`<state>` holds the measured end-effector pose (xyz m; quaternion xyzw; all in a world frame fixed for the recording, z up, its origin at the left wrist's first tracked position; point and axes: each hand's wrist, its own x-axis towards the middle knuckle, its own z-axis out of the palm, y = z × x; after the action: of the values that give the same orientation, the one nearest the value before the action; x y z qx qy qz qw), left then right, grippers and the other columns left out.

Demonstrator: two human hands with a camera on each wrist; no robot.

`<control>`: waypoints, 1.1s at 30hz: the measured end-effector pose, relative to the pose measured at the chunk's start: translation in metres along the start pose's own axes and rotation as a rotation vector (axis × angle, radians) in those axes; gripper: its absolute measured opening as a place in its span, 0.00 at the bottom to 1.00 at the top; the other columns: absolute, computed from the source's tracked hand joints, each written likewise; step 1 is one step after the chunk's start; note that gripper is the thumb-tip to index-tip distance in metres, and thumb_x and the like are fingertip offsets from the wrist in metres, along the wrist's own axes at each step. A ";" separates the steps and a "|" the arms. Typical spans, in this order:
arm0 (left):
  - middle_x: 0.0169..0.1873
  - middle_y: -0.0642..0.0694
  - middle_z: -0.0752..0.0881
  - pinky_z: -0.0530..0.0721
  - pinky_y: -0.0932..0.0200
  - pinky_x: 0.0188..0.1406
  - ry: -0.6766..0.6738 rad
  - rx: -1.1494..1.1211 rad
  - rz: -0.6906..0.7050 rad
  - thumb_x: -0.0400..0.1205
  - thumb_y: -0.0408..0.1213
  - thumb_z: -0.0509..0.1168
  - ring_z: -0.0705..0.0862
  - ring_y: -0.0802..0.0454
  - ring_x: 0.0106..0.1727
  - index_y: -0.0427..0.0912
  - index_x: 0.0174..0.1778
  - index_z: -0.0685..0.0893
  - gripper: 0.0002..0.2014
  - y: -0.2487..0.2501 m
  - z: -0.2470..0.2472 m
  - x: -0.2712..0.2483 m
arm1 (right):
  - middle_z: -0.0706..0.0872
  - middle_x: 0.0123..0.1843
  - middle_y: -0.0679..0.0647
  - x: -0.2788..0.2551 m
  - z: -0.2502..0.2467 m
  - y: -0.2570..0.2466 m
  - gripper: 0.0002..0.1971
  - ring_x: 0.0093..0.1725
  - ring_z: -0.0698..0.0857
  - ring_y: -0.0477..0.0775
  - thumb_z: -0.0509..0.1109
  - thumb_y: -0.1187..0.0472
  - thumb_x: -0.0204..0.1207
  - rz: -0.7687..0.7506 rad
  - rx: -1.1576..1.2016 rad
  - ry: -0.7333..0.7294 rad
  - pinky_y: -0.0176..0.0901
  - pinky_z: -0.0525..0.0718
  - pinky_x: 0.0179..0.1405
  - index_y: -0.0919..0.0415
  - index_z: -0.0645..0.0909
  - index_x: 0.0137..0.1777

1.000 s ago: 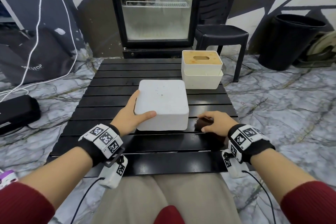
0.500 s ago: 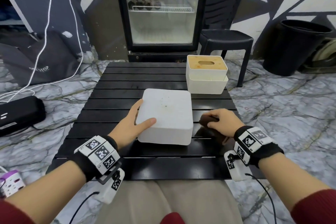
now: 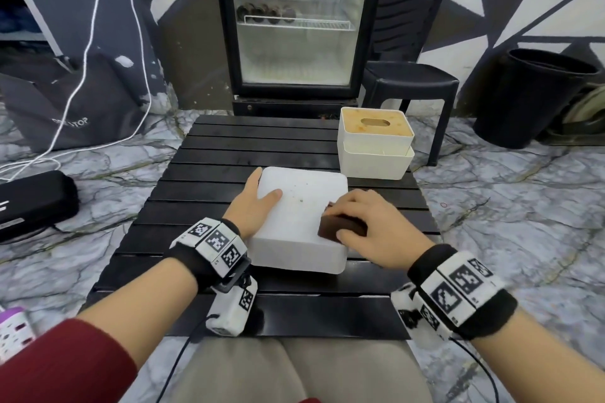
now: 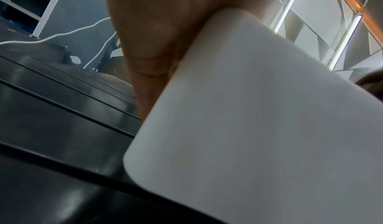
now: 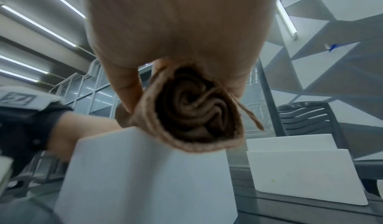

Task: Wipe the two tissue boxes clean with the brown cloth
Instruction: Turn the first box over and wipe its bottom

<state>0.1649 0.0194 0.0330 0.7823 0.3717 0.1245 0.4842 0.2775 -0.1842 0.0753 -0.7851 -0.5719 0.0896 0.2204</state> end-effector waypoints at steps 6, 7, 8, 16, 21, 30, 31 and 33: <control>0.77 0.47 0.70 0.71 0.55 0.63 -0.027 0.072 0.022 0.83 0.54 0.58 0.73 0.44 0.72 0.58 0.82 0.51 0.33 -0.005 0.000 0.003 | 0.77 0.60 0.44 -0.001 0.017 0.005 0.15 0.58 0.72 0.51 0.67 0.51 0.75 -0.044 0.000 0.072 0.54 0.72 0.61 0.46 0.80 0.62; 0.77 0.48 0.70 0.70 0.55 0.63 -0.021 0.073 0.025 0.83 0.55 0.59 0.73 0.45 0.72 0.59 0.82 0.52 0.33 -0.006 -0.001 0.004 | 0.78 0.59 0.44 0.003 0.018 0.008 0.15 0.57 0.72 0.50 0.68 0.51 0.75 -0.037 0.015 0.091 0.54 0.72 0.61 0.46 0.80 0.62; 0.77 0.49 0.70 0.69 0.56 0.62 -0.017 0.074 0.028 0.82 0.55 0.59 0.73 0.45 0.72 0.59 0.82 0.52 0.33 -0.006 -0.001 0.004 | 0.78 0.59 0.44 0.008 0.018 0.011 0.15 0.57 0.72 0.50 0.68 0.52 0.75 -0.028 0.022 0.112 0.54 0.71 0.60 0.46 0.80 0.61; 0.75 0.50 0.71 0.68 0.58 0.58 -0.006 0.070 0.019 0.82 0.56 0.59 0.74 0.47 0.70 0.61 0.81 0.52 0.34 -0.007 0.000 0.004 | 0.78 0.57 0.46 0.047 0.019 0.039 0.13 0.59 0.71 0.52 0.68 0.56 0.76 0.033 0.076 0.220 0.55 0.69 0.64 0.51 0.81 0.60; 0.74 0.51 0.73 0.69 0.58 0.56 -0.012 0.075 0.026 0.82 0.56 0.59 0.75 0.52 0.61 0.61 0.81 0.52 0.33 -0.006 -0.001 0.003 | 0.79 0.57 0.51 0.066 0.016 0.049 0.14 0.59 0.71 0.56 0.68 0.58 0.76 0.052 0.065 0.237 0.46 0.67 0.63 0.54 0.81 0.61; 0.74 0.50 0.73 0.70 0.58 0.57 -0.020 0.074 0.012 0.82 0.56 0.59 0.75 0.47 0.68 0.60 0.82 0.50 0.34 -0.005 0.000 0.004 | 0.76 0.55 0.51 0.083 0.014 0.059 0.15 0.55 0.75 0.50 0.65 0.58 0.78 0.116 0.197 0.185 0.36 0.67 0.57 0.53 0.79 0.64; 0.74 0.50 0.73 0.70 0.58 0.57 -0.020 0.071 0.012 0.82 0.55 0.59 0.75 0.47 0.68 0.60 0.82 0.51 0.34 -0.005 0.000 0.004 | 0.77 0.55 0.52 0.085 0.013 0.060 0.14 0.54 0.75 0.50 0.64 0.58 0.78 0.124 0.183 0.176 0.37 0.67 0.57 0.52 0.78 0.64; 0.73 0.50 0.73 0.71 0.58 0.58 -0.021 0.058 0.015 0.82 0.54 0.59 0.76 0.47 0.68 0.60 0.82 0.51 0.34 -0.004 0.000 0.004 | 0.78 0.57 0.55 0.089 0.011 0.061 0.14 0.55 0.75 0.52 0.63 0.58 0.79 0.136 0.140 0.156 0.38 0.68 0.57 0.52 0.77 0.64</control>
<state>0.1659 0.0227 0.0291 0.8000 0.3643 0.1089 0.4641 0.3548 -0.1133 0.0481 -0.8093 -0.4908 0.0830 0.3119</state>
